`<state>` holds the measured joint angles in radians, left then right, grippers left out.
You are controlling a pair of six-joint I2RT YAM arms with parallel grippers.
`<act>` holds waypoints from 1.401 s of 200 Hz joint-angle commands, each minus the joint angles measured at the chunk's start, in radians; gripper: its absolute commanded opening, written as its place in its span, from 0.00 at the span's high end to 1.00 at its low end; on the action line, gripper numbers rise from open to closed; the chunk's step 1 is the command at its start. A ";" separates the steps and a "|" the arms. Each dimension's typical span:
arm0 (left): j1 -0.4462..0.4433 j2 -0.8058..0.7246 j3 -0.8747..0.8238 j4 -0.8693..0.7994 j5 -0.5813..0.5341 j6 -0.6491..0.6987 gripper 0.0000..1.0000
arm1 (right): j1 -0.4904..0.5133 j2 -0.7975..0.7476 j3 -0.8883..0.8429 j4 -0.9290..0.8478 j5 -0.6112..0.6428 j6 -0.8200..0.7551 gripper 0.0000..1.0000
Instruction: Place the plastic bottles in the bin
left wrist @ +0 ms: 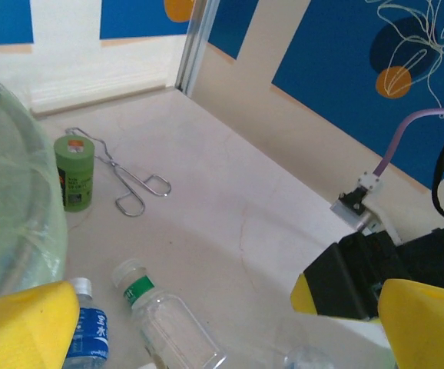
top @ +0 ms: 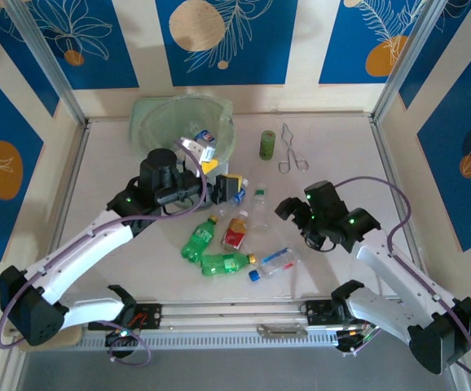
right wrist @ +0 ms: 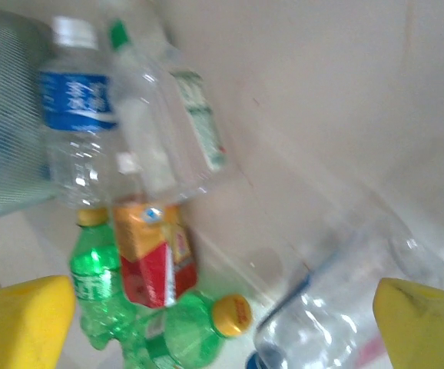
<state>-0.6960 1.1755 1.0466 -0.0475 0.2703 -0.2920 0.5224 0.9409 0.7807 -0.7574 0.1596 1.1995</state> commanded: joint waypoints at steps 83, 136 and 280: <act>-0.011 -0.051 -0.088 0.078 -0.111 0.031 0.00 | 0.120 0.089 -0.232 0.101 -0.082 0.378 0.01; -0.011 -0.073 -0.094 0.075 -0.150 0.043 0.00 | 0.120 0.180 -0.264 0.222 -0.079 0.392 0.07; -0.010 -0.141 -0.117 0.077 -0.259 0.060 0.00 | 0.116 0.275 -0.284 0.325 -0.051 0.330 0.47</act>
<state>-0.7090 1.0630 0.9428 0.0166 0.0433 -0.2420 0.6357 1.2057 0.5205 -0.4450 0.0963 1.5448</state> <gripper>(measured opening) 0.996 0.559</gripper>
